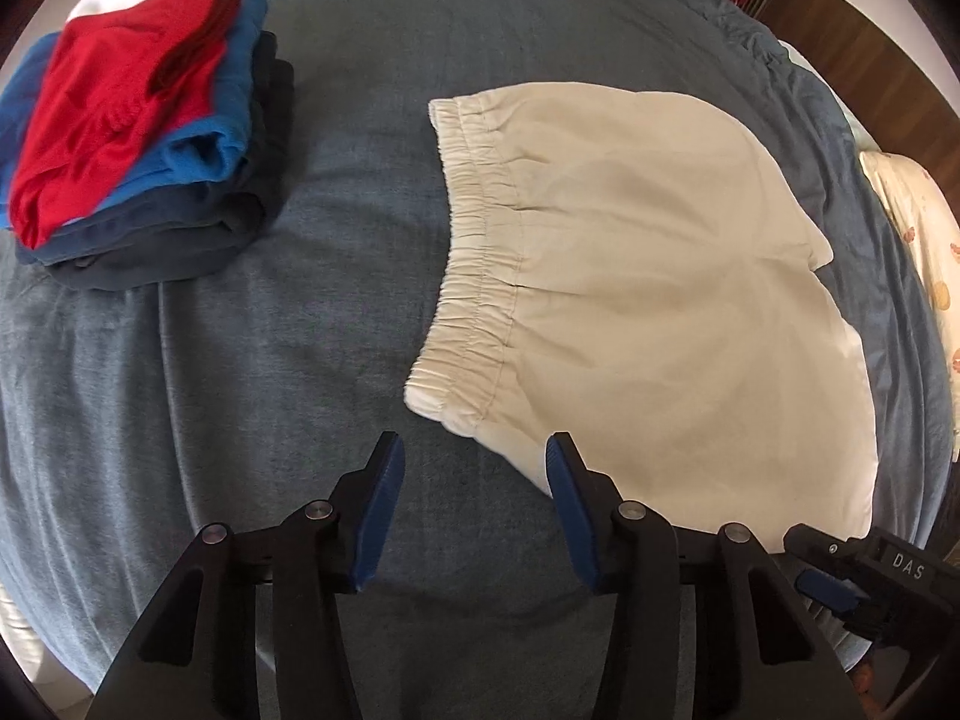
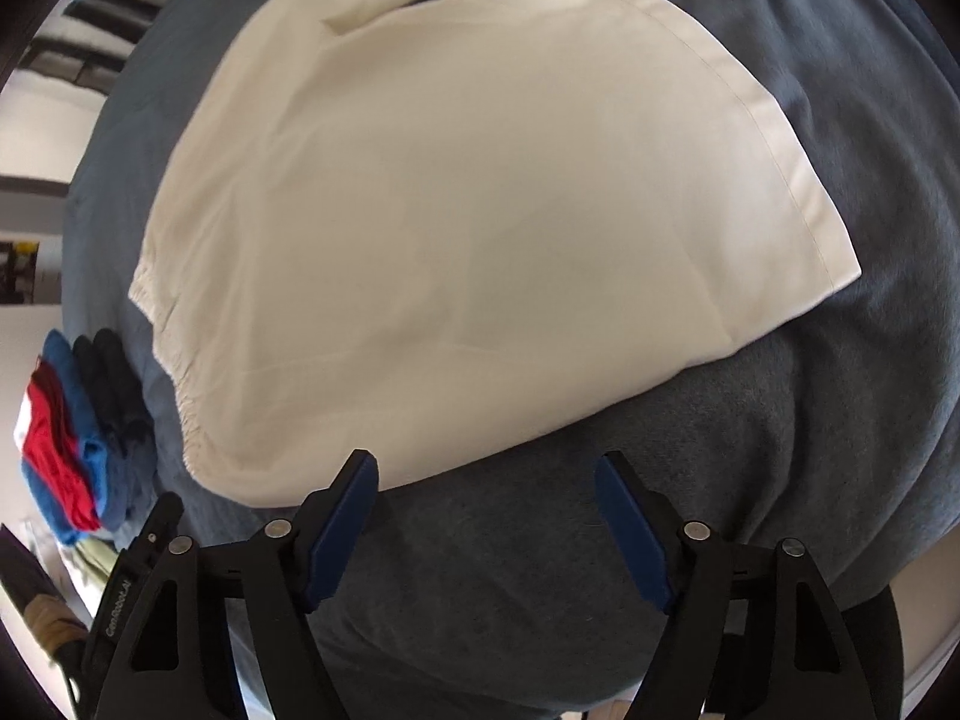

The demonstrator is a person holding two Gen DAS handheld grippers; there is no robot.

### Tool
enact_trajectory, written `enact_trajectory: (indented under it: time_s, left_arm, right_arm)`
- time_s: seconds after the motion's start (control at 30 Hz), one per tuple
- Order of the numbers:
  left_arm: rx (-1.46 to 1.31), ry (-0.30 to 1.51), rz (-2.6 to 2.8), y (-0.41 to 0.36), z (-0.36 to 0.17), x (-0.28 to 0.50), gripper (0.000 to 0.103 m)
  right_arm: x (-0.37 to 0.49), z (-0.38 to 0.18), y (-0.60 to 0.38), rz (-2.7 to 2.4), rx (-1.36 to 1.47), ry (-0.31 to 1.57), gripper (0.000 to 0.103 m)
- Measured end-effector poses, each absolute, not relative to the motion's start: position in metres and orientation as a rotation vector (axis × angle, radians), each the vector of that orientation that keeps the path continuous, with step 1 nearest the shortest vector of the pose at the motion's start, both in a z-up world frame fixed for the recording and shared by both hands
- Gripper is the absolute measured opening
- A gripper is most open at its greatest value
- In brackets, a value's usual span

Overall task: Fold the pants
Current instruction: 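Move both tools toward the cream shorts, lowering over the waistband and leg, then grasp the waistband with the left tool while the right tool grasps the leg hem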

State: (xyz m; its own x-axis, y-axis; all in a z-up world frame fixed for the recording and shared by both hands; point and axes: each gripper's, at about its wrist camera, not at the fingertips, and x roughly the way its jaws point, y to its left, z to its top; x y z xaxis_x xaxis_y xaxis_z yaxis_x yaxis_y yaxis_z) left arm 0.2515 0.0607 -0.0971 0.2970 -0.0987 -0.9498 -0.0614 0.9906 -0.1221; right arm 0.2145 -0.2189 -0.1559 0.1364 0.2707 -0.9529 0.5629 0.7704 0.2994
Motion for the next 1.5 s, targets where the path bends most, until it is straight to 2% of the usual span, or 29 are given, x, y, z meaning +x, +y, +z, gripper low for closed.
enact_trajectory:
  time_s: [0.47, 0.57, 0.67, 0.73, 0.83, 1.1, 1.5]
  left_arm:
    - [-0.298, 1.372, 0.019, 0.070, -0.138, 0.271, 0.045]
    - [-0.323, 1.393, 0.026, 0.071, -0.144, 0.271, 0.035]
    - [-0.300, 1.381, 0.035, 0.068, -0.139, 0.269, 0.028]
    - [-0.277, 1.376, 0.033, 0.065, -0.132, 0.266, 0.025]
    - [-0.237, 1.362, 0.039, 0.059, -0.123, 0.265, 0.024]
    - [-0.244, 1.349, 0.061, 0.053, -0.090, 0.267, 0.021]
    - [-0.279, 1.285, 0.051, 0.050, -0.033, 0.296, 0.020]
  right_arm:
    - [0.232, -0.171, -0.228, -0.294, 0.659, 1.459, 0.065]
    - [0.235, -0.176, -0.226, -0.300, 0.640, 1.465, 0.059]
    - [0.238, -0.177, -0.229, -0.299, 0.617, 1.466, 0.042]
    - [0.239, -0.173, -0.232, -0.302, 0.610, 1.455, 0.023]
    - [0.241, -0.164, -0.236, -0.295, 0.609, 1.444, 0.011]
    - [0.257, -0.109, -0.242, -0.237, 0.545, 1.354, 0.006]
    - [0.291, -0.028, -0.253, -0.164, 0.448, 1.161, 0.005]
